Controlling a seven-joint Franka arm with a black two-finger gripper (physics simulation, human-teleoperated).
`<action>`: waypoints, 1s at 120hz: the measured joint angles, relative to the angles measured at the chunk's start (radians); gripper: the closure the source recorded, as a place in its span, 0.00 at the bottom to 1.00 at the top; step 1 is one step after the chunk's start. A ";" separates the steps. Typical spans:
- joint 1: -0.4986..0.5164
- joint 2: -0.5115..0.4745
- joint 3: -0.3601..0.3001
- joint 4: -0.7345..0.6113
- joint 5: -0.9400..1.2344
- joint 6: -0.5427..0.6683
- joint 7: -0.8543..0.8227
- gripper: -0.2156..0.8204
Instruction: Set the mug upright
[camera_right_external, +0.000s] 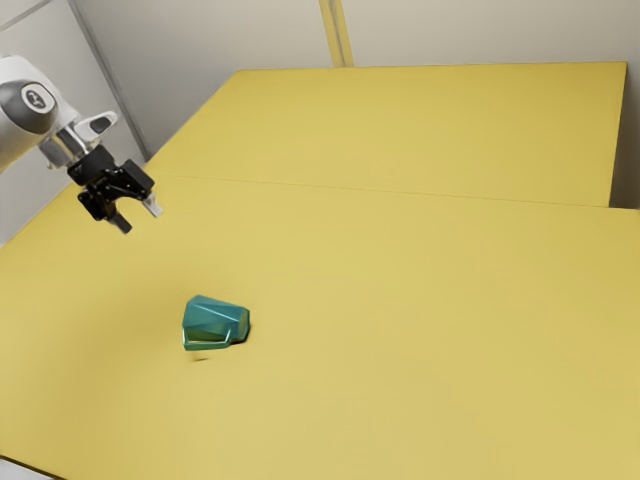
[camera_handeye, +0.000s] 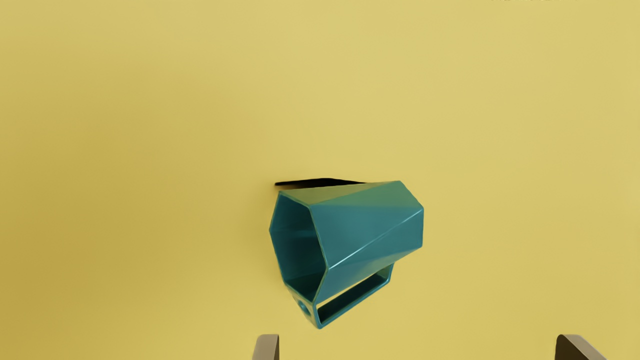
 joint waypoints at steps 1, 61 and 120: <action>0.001 0.000 0.002 -0.003 -0.006 0.001 0.002 0.21; 0.005 -0.001 0.013 -0.335 -0.291 0.195 0.142 0.21; 0.012 0.044 0.012 -0.434 -0.435 0.284 0.276 0.21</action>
